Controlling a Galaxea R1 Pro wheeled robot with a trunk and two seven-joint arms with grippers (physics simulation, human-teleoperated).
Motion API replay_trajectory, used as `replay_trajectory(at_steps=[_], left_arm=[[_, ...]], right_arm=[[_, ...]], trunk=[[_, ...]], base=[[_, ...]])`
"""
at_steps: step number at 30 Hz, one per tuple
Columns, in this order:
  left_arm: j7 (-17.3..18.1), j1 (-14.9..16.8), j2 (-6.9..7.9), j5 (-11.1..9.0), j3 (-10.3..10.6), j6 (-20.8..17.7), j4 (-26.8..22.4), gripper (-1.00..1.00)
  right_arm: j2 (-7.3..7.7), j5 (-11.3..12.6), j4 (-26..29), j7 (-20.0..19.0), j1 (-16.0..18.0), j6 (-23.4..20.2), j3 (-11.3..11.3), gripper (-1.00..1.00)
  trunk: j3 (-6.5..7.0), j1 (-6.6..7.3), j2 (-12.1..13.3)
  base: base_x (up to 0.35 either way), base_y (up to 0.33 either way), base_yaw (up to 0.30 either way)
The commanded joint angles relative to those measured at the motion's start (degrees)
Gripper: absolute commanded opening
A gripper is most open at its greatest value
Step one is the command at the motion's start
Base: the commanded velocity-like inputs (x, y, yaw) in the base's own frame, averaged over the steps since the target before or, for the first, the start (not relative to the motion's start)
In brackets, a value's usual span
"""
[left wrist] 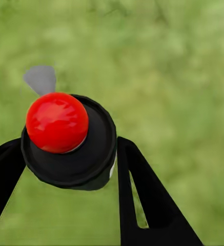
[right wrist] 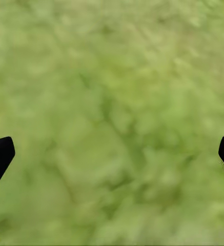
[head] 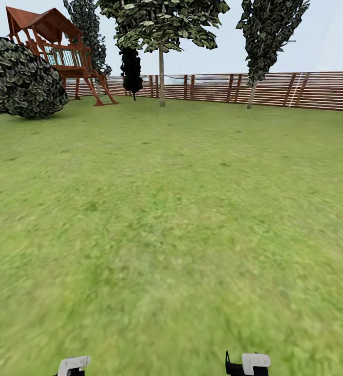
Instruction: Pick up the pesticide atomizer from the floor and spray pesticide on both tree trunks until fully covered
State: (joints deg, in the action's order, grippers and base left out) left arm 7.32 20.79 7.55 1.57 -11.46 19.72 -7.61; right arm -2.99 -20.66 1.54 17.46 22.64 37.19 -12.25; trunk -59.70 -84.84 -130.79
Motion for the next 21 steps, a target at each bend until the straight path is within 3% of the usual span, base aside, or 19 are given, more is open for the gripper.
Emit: replay_trajectory(at_steps=[1, 21], left_arm=[[0.41, 0.04, 0.0, 0.13, -0.5, 0.14, 0.05, -1.0], [0.41, 0.04, 0.04, 0.18, -0.5, 0.14, 0.08, -1.0]], right_arm=[[-0.02, -0.61, -0.04, 0.38, 0.03, 0.08, -0.32, 1.0], [-0.01, -0.61, -0.04, 0.38, 0.03, 0.08, -0.32, 1.0]], trunk=[[-0.05, -0.03, -0.02], [-0.05, -0.03, -0.02]], base=[[0.337, 0.0, 0.0], [0.337, 0.0, 0.0]])
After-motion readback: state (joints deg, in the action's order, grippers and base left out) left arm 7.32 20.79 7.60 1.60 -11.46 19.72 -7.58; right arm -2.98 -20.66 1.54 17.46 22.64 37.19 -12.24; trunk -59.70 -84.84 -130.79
